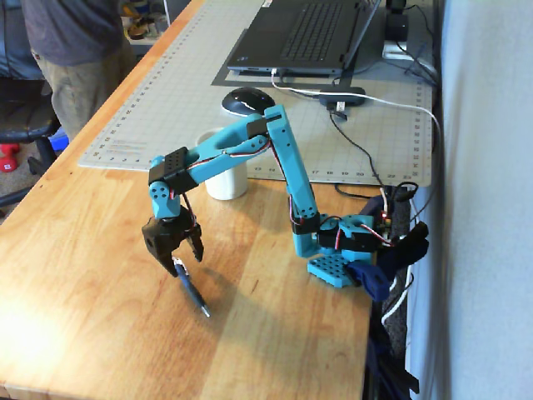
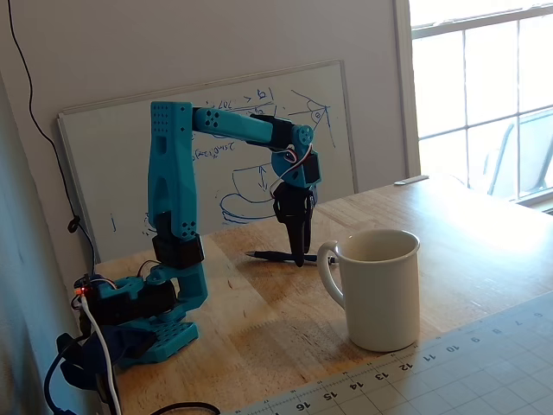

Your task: Grasp a pen and put it in a mug.

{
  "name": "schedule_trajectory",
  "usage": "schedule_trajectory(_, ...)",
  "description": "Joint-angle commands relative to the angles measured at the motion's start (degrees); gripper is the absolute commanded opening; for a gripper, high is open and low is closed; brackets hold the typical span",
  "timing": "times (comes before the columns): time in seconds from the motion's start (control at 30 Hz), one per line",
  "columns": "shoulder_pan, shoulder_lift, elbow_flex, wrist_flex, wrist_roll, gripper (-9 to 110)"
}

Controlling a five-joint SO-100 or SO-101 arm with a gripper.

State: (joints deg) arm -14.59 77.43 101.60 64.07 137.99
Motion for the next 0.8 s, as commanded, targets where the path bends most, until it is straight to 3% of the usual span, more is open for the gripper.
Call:
schedule_trajectory(0.0, -0.7, -0.7, -1.8, -0.8, 0.0, 16)
schedule_trajectory(0.5, -0.5, -3.3, -2.4, -0.9, -0.4, 4)
schedule_trajectory(0.77, -0.7, -0.4, -3.0, -0.9, -2.7, 3)
